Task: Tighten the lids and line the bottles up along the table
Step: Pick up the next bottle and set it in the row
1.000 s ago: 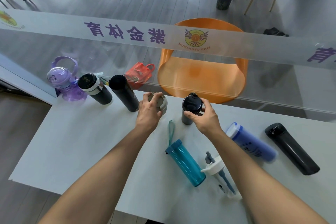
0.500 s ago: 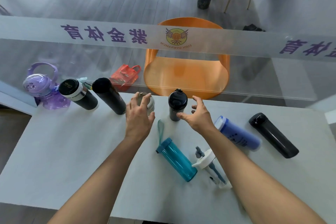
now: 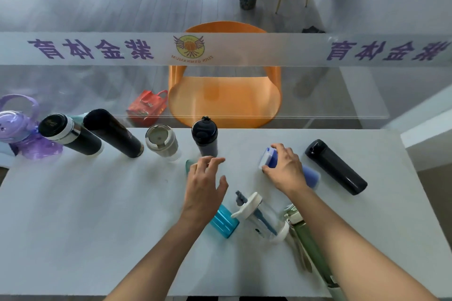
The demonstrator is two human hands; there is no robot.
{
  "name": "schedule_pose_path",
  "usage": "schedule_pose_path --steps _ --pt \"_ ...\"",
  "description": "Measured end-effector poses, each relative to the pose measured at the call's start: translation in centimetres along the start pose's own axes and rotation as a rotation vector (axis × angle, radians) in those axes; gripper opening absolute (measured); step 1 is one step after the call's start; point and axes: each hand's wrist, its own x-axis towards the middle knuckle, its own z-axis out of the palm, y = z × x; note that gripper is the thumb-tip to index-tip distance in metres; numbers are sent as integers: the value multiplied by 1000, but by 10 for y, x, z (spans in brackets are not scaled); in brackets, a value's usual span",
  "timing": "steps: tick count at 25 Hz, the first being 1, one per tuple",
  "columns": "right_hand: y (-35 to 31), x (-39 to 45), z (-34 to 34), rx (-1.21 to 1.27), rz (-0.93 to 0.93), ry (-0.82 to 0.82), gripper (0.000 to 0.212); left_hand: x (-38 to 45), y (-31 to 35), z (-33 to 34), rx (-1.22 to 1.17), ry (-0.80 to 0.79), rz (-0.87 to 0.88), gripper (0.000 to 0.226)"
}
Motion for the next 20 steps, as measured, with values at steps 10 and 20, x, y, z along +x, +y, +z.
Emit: schedule_pose_path --steps 10,20 --pt "39 54 28 -382 -149 -117 80 53 28 3 308 182 -104 68" --pt "16 58 16 -205 -238 53 78 95 6 -7 375 107 -89 51"
